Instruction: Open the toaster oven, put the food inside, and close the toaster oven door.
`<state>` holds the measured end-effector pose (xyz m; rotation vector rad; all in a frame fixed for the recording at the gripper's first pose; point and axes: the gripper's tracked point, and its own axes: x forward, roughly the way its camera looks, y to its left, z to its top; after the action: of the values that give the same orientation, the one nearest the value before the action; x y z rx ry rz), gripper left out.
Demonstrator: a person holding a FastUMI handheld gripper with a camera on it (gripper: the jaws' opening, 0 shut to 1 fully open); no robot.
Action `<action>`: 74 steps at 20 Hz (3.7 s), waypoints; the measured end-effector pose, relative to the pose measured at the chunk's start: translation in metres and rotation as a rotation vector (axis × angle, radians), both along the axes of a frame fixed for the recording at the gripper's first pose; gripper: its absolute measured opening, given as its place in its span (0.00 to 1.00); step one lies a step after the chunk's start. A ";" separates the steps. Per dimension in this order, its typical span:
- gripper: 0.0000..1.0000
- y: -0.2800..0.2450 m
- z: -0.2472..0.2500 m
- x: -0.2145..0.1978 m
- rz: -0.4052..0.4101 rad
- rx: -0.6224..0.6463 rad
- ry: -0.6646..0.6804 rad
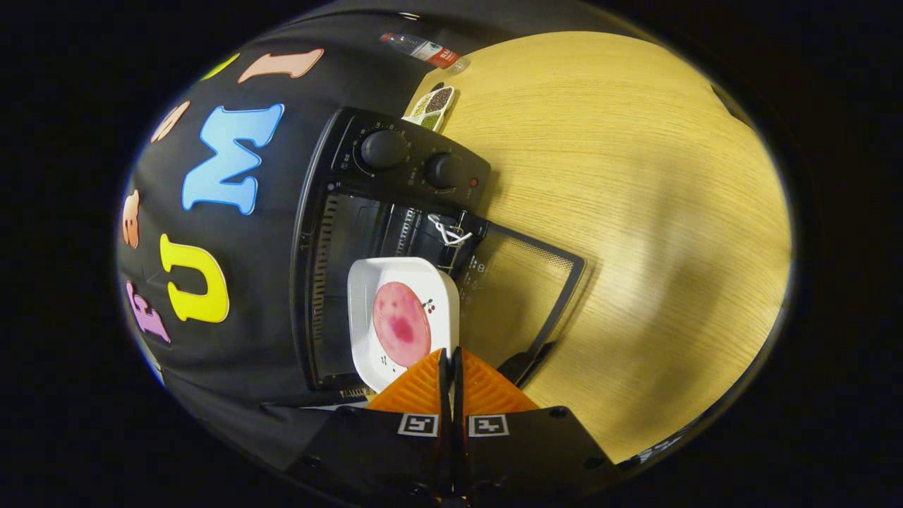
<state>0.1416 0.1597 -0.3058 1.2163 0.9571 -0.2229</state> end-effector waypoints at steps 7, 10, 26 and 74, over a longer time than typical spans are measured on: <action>0.02 0.021 -0.011 0.037 -0.129 0.022 -0.019; 0.02 0.025 -0.015 0.045 -0.166 0.017 -0.025; 0.04 0.041 -0.022 0.092 -0.336 0.101 -0.031; 0.98 0.017 -0.030 -0.075 0.912 -0.773 -0.206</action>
<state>0.0661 0.1767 -0.3361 0.0365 1.0139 0.2472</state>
